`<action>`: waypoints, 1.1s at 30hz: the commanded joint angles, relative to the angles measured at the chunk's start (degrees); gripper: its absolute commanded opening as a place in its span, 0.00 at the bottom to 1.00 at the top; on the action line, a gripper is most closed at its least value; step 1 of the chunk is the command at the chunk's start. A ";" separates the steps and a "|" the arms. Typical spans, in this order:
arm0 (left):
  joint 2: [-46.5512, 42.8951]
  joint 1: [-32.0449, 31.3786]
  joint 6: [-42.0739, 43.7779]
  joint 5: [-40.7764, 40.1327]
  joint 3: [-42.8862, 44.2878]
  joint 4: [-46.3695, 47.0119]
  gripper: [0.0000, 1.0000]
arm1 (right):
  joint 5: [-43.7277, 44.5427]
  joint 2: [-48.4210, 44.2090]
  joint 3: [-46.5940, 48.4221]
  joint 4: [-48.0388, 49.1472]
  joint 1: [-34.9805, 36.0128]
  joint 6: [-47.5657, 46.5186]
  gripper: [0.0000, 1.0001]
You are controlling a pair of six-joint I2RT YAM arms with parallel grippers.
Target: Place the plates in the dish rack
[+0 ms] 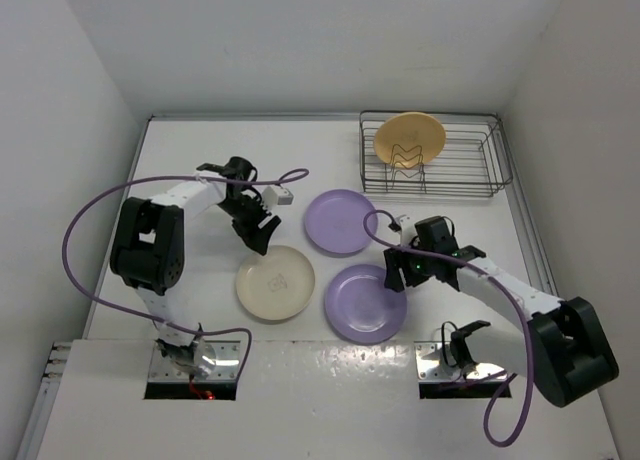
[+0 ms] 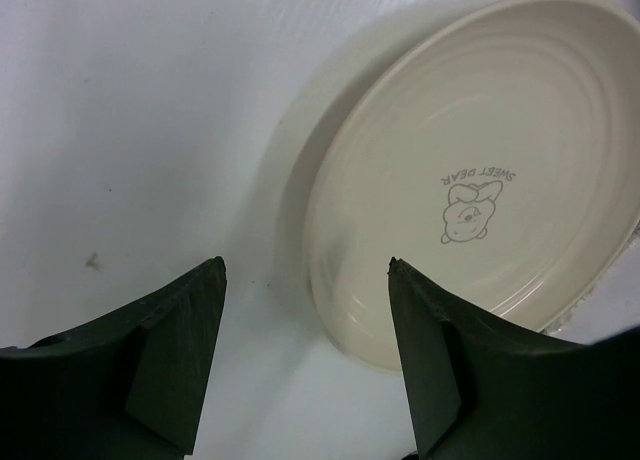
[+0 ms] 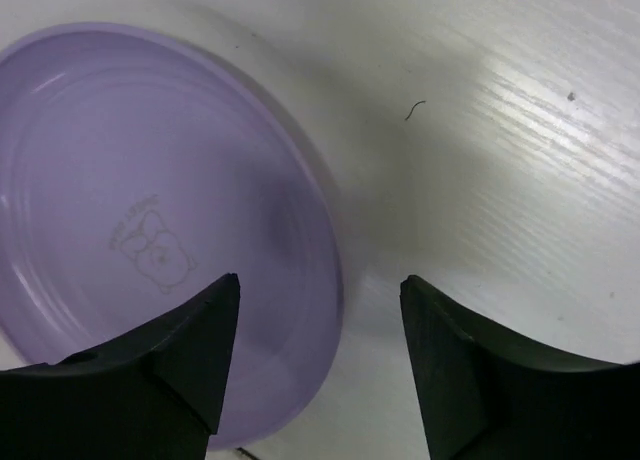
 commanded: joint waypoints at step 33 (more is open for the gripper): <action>-1.41 -0.83 -3.76 -7.56 2.24 4.84 0.69 | 6.04 10.55 37.81 39.16 -8.07 -55.06 0.00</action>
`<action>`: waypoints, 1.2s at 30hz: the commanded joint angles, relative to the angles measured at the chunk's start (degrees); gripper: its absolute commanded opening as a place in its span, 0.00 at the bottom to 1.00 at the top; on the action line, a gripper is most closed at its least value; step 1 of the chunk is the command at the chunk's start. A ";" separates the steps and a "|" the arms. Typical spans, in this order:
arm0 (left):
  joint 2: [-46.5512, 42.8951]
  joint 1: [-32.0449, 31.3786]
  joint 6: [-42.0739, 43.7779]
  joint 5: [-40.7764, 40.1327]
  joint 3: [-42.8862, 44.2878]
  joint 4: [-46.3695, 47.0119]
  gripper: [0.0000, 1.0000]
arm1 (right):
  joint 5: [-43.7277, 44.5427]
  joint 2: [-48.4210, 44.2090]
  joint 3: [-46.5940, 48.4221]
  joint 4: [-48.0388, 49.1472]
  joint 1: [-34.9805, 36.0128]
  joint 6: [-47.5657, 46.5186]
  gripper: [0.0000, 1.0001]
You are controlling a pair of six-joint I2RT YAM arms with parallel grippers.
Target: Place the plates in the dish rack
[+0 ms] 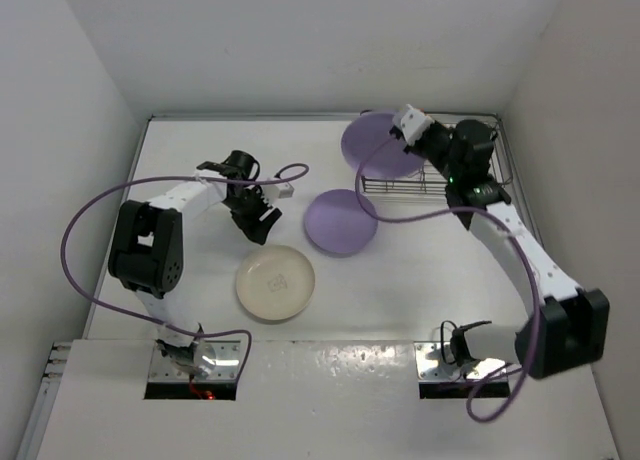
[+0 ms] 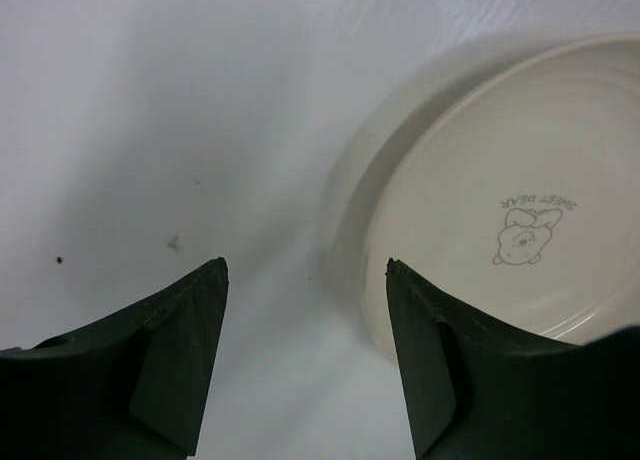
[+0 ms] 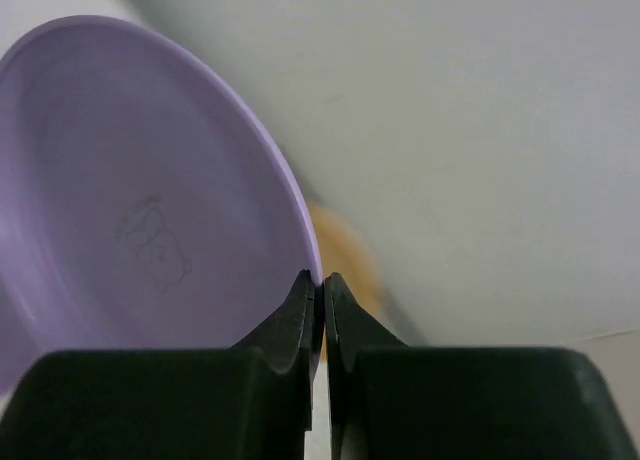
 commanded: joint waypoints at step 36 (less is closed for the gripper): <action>18.40 4.86 2.06 -2.87 20.44 -10.24 0.69 | -11.17 29.85 9.80 26.09 -13.03 -38.32 0.00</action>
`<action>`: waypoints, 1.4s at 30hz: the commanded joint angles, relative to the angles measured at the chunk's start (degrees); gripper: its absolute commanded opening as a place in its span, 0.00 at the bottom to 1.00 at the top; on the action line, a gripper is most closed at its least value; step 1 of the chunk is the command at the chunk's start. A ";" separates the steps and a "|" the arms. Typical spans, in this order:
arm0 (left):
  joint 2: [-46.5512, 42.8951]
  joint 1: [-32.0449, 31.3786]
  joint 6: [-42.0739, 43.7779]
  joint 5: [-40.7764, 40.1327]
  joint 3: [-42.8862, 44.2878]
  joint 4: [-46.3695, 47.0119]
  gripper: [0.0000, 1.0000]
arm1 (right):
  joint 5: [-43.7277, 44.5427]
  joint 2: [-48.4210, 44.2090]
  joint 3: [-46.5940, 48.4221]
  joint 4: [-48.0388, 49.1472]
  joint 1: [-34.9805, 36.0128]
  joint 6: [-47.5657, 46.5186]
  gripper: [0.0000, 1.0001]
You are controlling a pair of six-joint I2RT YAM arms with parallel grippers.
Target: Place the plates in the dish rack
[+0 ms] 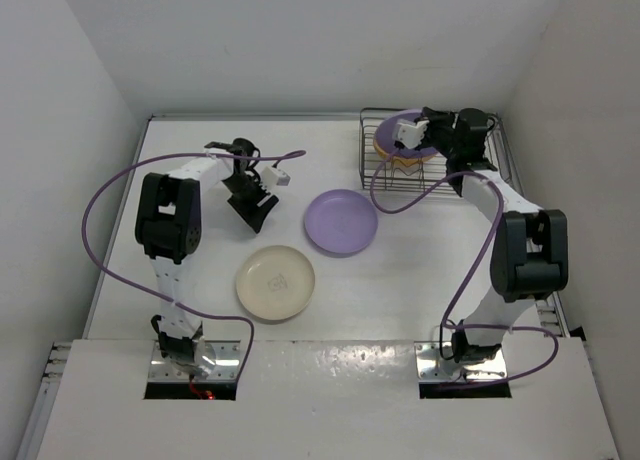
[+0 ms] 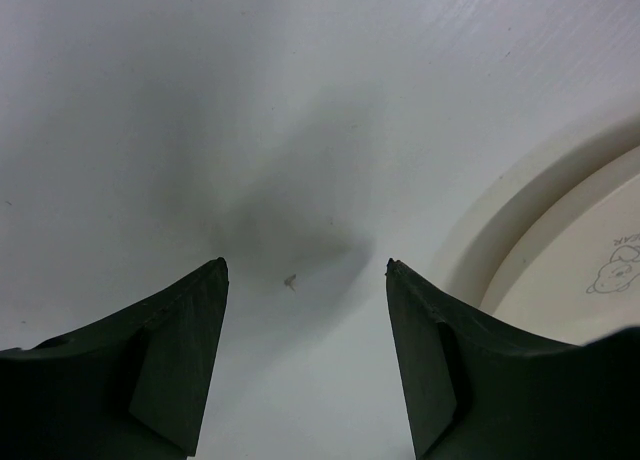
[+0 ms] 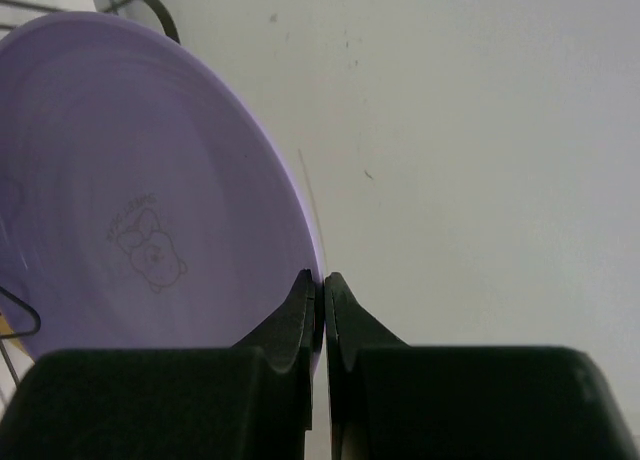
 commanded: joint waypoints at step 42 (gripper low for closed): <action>-6.43 -9.01 10.95 8.39 -8.57 -9.34 0.00 | 7.17 -31.14 -18.14 -8.33 9.16 46.90 0.93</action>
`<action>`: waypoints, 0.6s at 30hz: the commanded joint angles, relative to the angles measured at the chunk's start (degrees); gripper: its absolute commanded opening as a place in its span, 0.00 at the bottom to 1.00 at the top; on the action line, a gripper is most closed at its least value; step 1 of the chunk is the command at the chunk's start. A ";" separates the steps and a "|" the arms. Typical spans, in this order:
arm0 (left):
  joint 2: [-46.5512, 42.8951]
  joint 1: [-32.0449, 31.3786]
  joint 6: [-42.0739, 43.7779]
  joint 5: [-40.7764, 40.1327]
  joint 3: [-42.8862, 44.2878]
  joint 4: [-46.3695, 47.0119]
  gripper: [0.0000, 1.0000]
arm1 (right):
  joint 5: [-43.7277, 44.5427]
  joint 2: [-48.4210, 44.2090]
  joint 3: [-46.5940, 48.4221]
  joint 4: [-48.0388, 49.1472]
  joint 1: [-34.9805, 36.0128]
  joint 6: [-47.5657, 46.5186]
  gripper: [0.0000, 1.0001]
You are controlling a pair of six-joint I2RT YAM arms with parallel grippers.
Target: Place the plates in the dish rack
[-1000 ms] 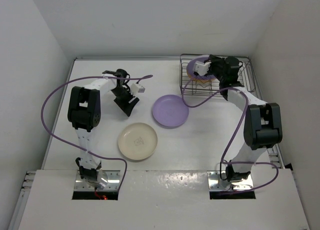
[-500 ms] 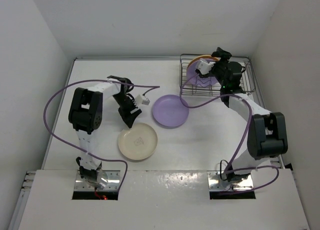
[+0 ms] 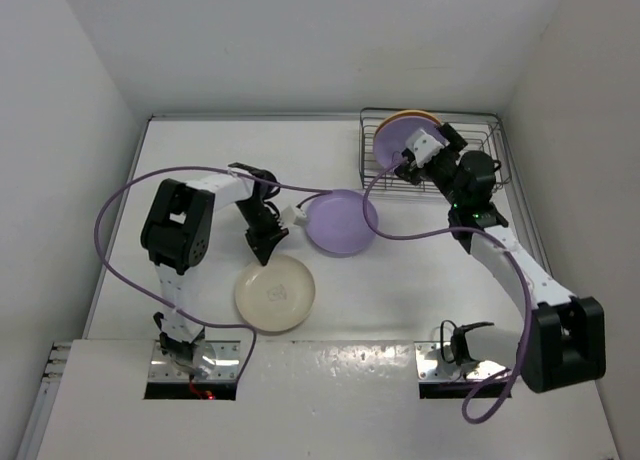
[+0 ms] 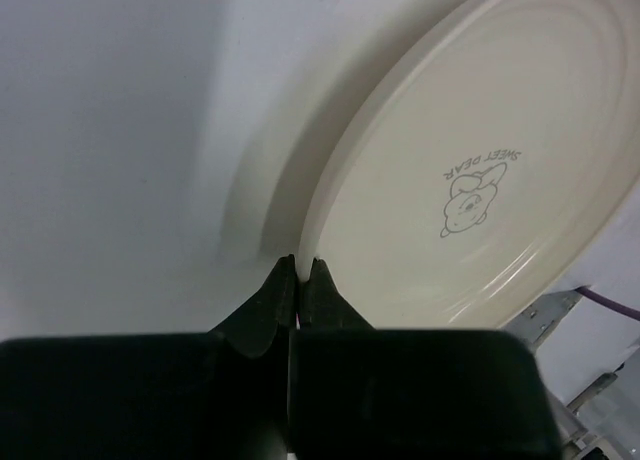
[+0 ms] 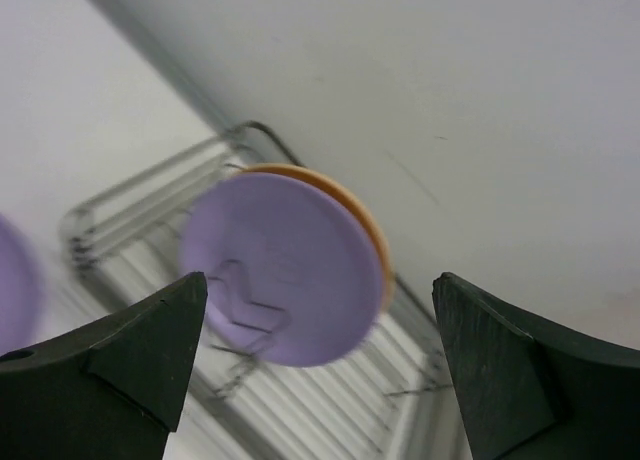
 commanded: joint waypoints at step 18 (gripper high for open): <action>-13.43 -5.74 -9.12 -3.07 34.80 -6.82 0.00 | -12.84 15.97 17.63 -19.84 20.34 47.67 0.65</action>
